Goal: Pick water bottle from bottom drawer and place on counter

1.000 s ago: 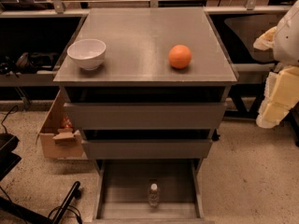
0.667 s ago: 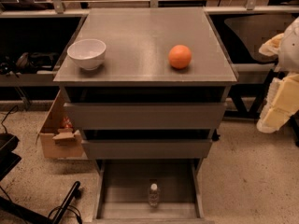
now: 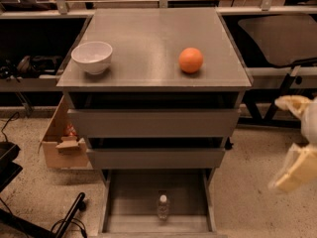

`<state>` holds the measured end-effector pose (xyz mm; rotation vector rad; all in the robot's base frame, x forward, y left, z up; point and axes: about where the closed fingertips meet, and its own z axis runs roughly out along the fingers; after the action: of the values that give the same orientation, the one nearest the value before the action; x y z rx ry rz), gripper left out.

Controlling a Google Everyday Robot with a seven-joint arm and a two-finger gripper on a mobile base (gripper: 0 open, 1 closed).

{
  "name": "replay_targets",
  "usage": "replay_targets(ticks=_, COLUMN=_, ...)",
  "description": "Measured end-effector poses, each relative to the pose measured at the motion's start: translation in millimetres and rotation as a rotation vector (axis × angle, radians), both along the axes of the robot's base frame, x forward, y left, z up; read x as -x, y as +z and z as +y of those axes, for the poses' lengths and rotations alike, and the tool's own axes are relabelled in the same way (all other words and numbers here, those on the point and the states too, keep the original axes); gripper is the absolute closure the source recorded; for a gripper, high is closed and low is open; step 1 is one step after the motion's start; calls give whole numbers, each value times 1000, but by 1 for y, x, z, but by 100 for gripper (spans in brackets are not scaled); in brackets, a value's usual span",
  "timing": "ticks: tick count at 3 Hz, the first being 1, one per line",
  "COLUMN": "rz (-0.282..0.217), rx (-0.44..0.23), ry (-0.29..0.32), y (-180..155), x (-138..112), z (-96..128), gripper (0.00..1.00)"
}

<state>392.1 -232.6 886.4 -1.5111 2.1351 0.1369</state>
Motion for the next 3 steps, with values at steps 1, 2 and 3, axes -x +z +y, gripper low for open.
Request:
replay_targets(ticks=1, rz=21, rx=-206, ry=-15, y=-98, x=15, z=7, gripper=0)
replay_targets(ticks=2, rz=-96, rx=-442, ry=-60, y=-143, x=-5, z=24, gripper=0)
replay_targets(ticks=3, rz=-240, rx=-606, ry=-71, y=-154, x=-26, z=13, gripper=0)
